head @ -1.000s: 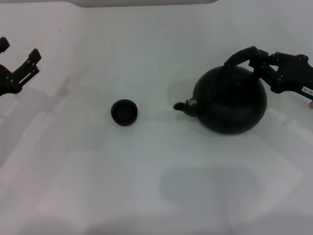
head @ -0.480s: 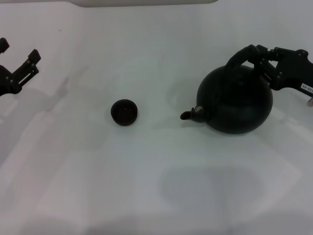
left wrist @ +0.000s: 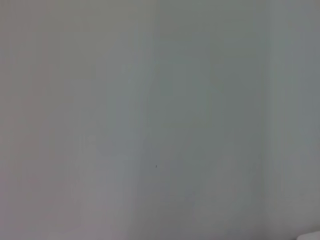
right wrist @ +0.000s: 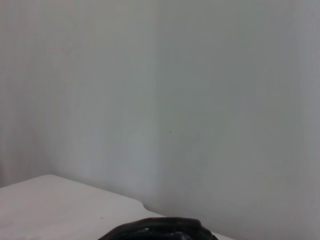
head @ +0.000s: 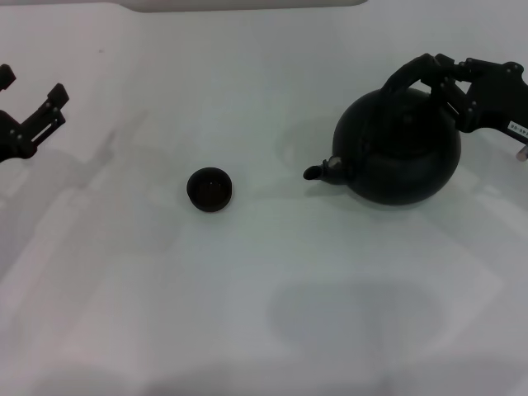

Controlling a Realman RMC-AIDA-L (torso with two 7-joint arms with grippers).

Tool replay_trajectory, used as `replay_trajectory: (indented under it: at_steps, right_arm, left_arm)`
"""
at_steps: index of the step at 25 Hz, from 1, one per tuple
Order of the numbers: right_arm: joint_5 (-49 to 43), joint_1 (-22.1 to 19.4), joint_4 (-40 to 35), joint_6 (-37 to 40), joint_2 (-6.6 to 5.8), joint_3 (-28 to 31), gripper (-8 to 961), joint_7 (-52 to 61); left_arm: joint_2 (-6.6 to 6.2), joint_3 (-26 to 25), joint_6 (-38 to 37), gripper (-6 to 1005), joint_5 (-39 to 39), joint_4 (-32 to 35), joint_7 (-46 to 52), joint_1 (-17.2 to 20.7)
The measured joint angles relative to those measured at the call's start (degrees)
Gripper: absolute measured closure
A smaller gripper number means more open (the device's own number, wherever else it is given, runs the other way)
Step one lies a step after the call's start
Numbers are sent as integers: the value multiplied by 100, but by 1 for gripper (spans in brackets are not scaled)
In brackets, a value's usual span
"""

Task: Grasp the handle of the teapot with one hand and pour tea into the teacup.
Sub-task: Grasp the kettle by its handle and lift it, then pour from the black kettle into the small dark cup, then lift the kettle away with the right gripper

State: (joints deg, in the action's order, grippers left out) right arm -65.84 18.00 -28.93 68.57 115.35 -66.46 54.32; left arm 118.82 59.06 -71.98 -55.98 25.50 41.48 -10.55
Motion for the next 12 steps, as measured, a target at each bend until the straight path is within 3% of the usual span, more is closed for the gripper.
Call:
replay_trajectory:
  at_steps: [12]
  right_arm:
    - [368, 143, -62, 6, 49, -329, 776, -430]
  left_arm:
    - [-1, 75, -1, 163, 0, -61, -199, -9]
